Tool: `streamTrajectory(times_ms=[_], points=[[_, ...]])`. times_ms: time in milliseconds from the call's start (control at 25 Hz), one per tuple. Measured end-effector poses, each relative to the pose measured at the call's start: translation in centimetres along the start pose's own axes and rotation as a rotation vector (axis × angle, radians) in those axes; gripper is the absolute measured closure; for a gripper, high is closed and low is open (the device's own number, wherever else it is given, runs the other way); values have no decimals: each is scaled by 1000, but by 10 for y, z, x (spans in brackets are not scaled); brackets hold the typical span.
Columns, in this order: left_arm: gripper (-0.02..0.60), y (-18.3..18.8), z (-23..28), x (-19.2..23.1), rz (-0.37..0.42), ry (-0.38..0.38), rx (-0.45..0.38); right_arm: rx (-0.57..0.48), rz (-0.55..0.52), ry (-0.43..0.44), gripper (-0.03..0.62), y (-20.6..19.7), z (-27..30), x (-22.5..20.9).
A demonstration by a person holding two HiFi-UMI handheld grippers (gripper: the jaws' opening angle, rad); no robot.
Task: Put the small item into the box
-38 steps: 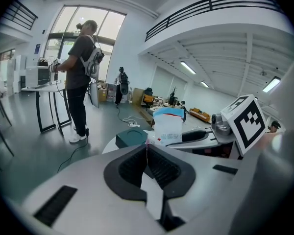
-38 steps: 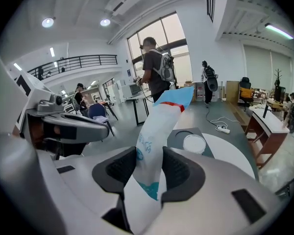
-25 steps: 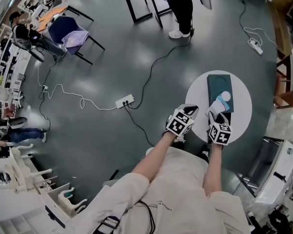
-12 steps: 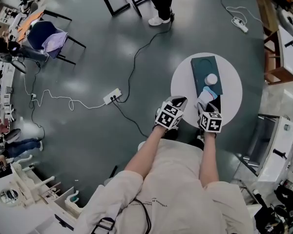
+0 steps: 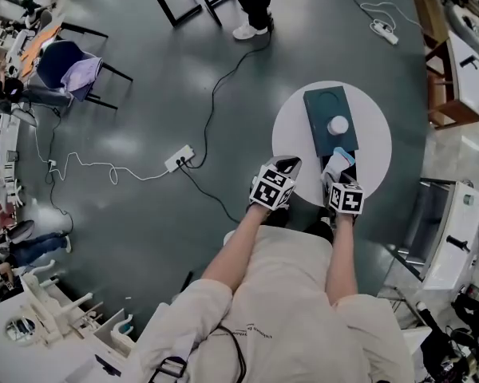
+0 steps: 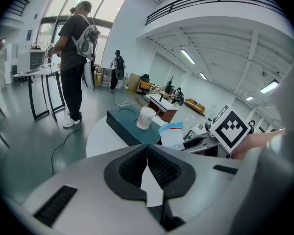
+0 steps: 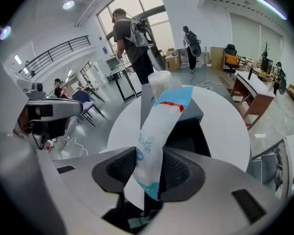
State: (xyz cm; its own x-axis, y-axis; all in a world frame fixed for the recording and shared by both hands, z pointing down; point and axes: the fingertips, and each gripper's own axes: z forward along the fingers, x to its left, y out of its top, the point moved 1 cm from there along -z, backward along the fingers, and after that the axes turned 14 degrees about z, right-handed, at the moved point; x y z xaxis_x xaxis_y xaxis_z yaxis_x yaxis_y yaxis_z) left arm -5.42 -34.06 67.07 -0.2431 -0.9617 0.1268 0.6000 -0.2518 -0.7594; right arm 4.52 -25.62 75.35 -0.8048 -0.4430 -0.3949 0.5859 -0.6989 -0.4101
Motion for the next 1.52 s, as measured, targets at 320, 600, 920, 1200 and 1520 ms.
streamTrajectory(times_ms=[320, 600, 920, 1200, 1520], points=[[560, 6, 25, -24, -12, -12, 14, 117, -26, 3, 410, -9, -1, -28], [560, 3, 33, -34, -49, 30, 28, 189, -45, 72, 410, -5, -3, -39], [560, 11, 44, -42, -102, 81, 31, 321, -120, 107, 410, 0, -6, -54], [560, 8, 47, -39, -142, 137, 46, 428, -212, 131, 410, -16, 13, -57], [560, 0, 50, -39, -172, 200, 72, 537, -314, 125, 410, -29, 28, -70]])
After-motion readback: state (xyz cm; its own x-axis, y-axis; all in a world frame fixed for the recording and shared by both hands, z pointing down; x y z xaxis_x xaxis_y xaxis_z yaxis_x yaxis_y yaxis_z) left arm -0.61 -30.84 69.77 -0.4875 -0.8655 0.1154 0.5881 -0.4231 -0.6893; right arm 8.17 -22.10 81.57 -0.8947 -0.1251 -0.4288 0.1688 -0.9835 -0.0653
